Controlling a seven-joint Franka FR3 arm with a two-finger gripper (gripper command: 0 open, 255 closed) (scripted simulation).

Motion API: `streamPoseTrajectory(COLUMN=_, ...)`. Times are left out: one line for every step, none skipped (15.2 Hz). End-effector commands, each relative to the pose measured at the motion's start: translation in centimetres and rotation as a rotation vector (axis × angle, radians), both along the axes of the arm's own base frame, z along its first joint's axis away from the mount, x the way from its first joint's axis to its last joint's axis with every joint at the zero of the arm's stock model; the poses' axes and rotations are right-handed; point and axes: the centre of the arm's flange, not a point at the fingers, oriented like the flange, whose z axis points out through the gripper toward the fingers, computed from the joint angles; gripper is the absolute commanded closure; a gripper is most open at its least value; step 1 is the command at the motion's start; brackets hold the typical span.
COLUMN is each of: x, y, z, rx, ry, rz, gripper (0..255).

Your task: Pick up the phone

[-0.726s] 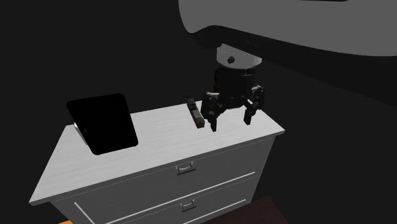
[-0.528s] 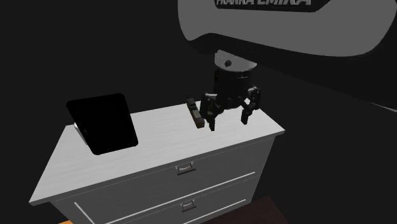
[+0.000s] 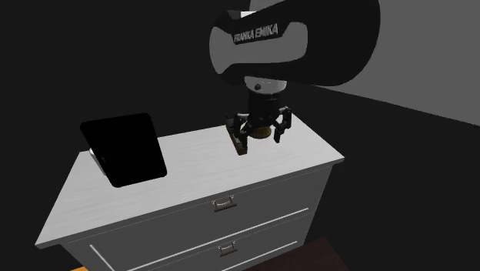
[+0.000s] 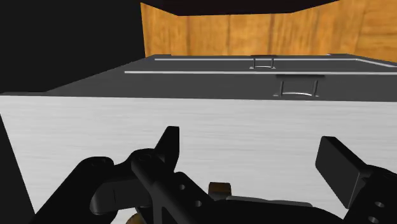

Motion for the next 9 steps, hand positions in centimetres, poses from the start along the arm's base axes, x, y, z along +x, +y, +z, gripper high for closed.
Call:
streamPoseTrajectory(x=2.2, y=-0.2, z=-1.1, rx=-0.001, ry=-0.016, rz=0.006, gripper=0)
streamPoseTrajectory(x=3.3, y=-0.3, z=-1.6, rx=-0.002, ry=-0.022, rz=0.009, gripper=0)
streamPoseTrajectory(x=4.4, y=-0.4, z=-2.2, rx=-0.002, ry=-0.029, rz=0.012, gripper=0)
streamPoseTrajectory(x=5.4, y=-0.5, z=-2.7, rx=-0.003, ry=-0.036, rz=0.015, gripper=0)
streamPoseTrajectory(x=6.5, y=-0.6, z=-3.3, rx=-0.003, ry=-0.042, rz=0.018, gripper=0)
streamPoseTrajectory(x=7.7, y=-0.7, z=-3.8, rx=-0.004, ry=-0.049, rz=0.021, gripper=0)
streamPoseTrajectory(x=8.8, y=-0.8, z=-4.3, rx=-0.004, ry=-0.056, rz=0.024, gripper=0)
streamPoseTrajectory(x=9.9, y=-0.8, z=-4.9, rx=-0.005, ry=-0.062, rz=0.027, gripper=0)
streamPoseTrajectory(x=11.0, y=-0.9, z=-5.4, rx=-0.005, ry=-0.069, rz=0.03, gripper=0)
